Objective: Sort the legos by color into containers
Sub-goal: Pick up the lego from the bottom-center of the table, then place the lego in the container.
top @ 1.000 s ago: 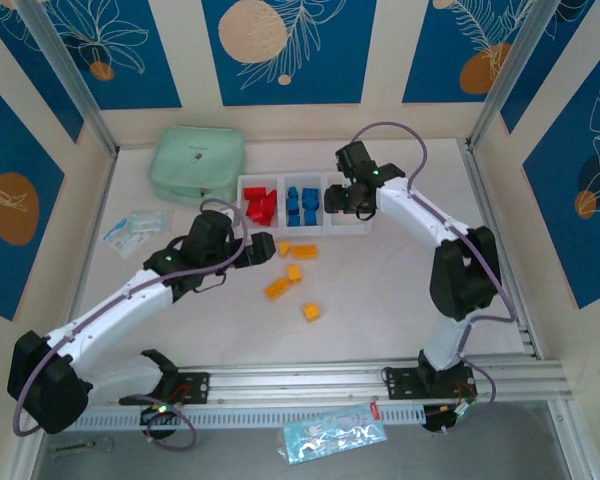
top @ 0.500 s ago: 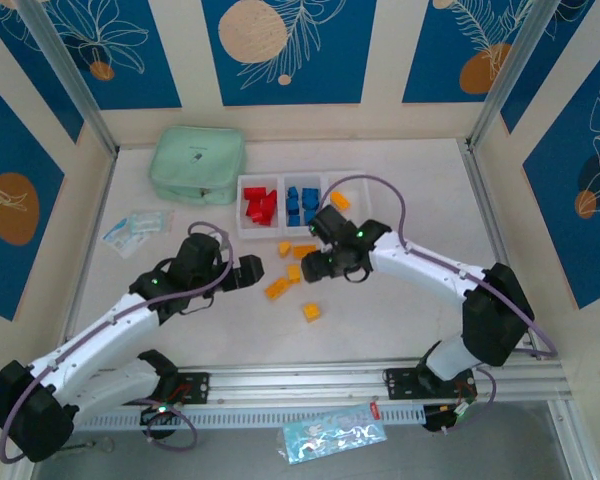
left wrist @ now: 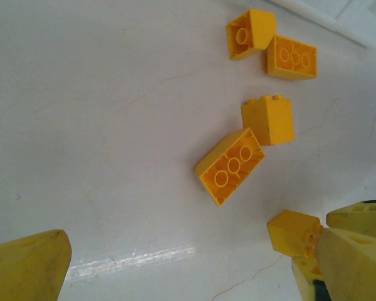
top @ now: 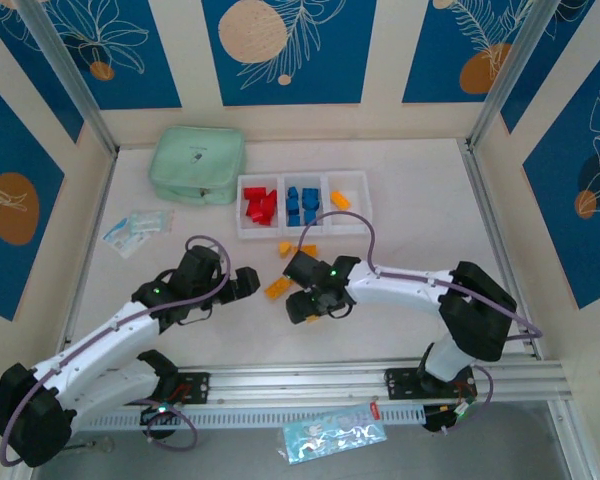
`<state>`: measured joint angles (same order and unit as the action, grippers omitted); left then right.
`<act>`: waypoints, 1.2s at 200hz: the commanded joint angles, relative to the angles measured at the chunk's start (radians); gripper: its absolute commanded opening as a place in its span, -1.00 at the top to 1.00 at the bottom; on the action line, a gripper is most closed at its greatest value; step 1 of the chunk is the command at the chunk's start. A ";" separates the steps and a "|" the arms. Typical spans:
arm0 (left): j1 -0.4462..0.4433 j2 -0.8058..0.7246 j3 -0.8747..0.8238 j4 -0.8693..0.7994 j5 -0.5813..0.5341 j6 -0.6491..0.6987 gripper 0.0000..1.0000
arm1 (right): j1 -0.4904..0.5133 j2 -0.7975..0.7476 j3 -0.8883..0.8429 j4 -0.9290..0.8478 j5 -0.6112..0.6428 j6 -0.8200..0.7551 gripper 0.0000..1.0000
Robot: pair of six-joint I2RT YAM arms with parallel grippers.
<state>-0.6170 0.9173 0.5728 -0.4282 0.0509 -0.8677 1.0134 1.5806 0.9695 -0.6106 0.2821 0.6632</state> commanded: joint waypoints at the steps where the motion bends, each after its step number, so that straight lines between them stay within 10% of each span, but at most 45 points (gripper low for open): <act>1: 0.010 -0.015 -0.011 0.002 -0.016 -0.020 -0.99 | 0.000 0.034 -0.008 0.014 0.018 0.029 -0.48; 145: 0.010 0.018 0.024 0.015 0.001 -0.003 -0.99 | -0.036 0.019 -0.020 0.040 -0.001 -0.006 0.42; 240: 0.009 0.083 0.107 0.055 0.059 0.036 -0.99 | -0.270 -0.131 0.089 -0.049 -0.022 -0.109 0.47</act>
<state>-0.6170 0.9722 0.6216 -0.4168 0.0715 -0.8558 0.8135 1.4891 0.9920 -0.6117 0.2756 0.6159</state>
